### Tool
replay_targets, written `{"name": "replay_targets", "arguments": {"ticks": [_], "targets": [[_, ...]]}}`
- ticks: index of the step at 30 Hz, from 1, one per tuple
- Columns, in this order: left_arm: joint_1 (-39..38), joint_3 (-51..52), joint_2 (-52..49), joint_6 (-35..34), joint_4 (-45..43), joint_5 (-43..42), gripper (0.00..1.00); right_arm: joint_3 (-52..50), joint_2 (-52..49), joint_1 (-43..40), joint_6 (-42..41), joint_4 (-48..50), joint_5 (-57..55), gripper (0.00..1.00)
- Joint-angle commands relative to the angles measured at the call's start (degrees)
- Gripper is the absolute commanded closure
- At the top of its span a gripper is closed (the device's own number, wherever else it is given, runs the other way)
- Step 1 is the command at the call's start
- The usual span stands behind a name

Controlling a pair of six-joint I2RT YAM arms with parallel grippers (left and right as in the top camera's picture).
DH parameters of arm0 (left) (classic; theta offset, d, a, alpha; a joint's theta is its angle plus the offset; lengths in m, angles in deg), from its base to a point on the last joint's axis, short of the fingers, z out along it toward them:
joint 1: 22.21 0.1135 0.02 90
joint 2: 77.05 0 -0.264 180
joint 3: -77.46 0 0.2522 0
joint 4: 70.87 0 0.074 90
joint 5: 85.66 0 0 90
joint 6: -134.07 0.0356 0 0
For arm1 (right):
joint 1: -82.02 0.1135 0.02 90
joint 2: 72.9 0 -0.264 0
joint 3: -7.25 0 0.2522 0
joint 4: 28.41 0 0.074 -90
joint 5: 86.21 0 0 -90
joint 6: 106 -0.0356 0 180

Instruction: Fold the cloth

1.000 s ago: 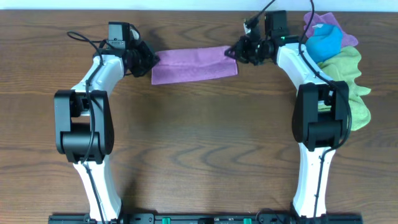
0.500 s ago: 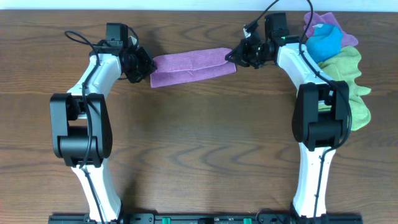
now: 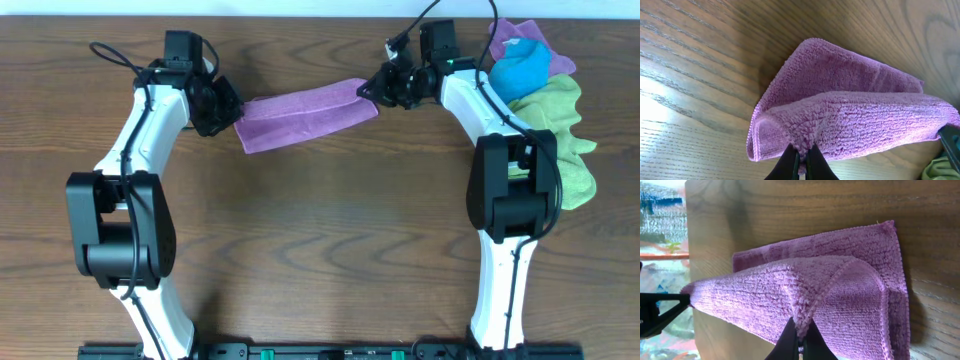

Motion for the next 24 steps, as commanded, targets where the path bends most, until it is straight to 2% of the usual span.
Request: {"name": "replay_targets", "arguments": {"ticks": [1, 5, 10, 18, 22, 24], "targets": [[-1.09, -0.33, -1.81, 0.83, 0.09, 3.21, 0.94, 0.57, -0.48, 0.46, 1.81, -0.48, -1.49, 0.99], [-1.79, -0.33, -2.19, 0.83, -5.38, 6.25, 0.94, 0.57, -0.48, 0.59, 1.46, 2.14, -1.9, 0.99], [-0.85, -0.33, -2.25, 0.83, -15.91, 8.81, 0.94, 0.57, -0.48, 0.87, -0.24, 11.85, -1.95, 0.99], [-0.94, -0.31, -3.28, 0.87, -10.75, 8.98, 0.94, 0.57, -0.48, 1.57, 0.63, 8.68, -2.25, 0.99], [-0.92, -0.31, -5.99, 0.83, -14.97, 7.54, 0.94, 0.57, -0.48, 1.55, -0.13, 11.28, -3.78, 0.99], [-0.92, -0.31, -7.89, 0.63, -19.1, 3.78, 0.94, 0.57, -0.48, 1.55, -1.05, 12.28, -5.68, 0.99]]}}
